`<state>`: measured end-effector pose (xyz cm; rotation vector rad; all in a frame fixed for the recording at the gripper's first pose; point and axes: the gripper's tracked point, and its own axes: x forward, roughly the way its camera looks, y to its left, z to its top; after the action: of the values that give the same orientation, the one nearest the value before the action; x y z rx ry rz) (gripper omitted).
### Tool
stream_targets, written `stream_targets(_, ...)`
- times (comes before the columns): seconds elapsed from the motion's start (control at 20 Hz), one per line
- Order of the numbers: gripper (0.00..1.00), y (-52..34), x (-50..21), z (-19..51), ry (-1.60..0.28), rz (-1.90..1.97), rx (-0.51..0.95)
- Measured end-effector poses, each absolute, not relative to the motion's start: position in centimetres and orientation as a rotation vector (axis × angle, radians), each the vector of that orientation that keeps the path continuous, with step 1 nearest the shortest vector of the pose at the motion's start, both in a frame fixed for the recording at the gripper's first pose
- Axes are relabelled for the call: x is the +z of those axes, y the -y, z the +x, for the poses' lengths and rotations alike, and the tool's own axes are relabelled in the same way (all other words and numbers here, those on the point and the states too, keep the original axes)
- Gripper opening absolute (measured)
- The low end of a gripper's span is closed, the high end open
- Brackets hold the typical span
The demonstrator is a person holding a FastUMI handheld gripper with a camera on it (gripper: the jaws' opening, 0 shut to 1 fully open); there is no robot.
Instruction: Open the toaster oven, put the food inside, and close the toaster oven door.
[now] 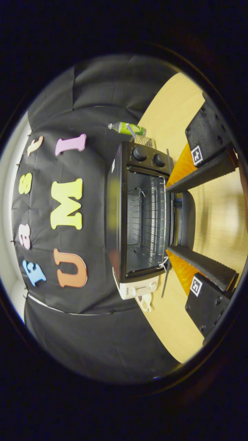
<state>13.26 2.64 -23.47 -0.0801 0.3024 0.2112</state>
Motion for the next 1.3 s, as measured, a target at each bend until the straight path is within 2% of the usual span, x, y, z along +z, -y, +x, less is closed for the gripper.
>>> stream_targets(0.6, 1.00, -0.2, -27.8, 11.2, -0.337, -0.145, 0.228)
stream_targets(0.95, 1.00, 0.5, -31.9, 10.2, -0.469, -0.115, 0.226)
stream_targets(1.15, 1.00, 0.5, -31.2, 10.1, -0.480, -0.096, 0.259)
stream_targets(1.3, 1.00, -0.8, -29.7, 8.7, -0.541, 0.021, 0.356)
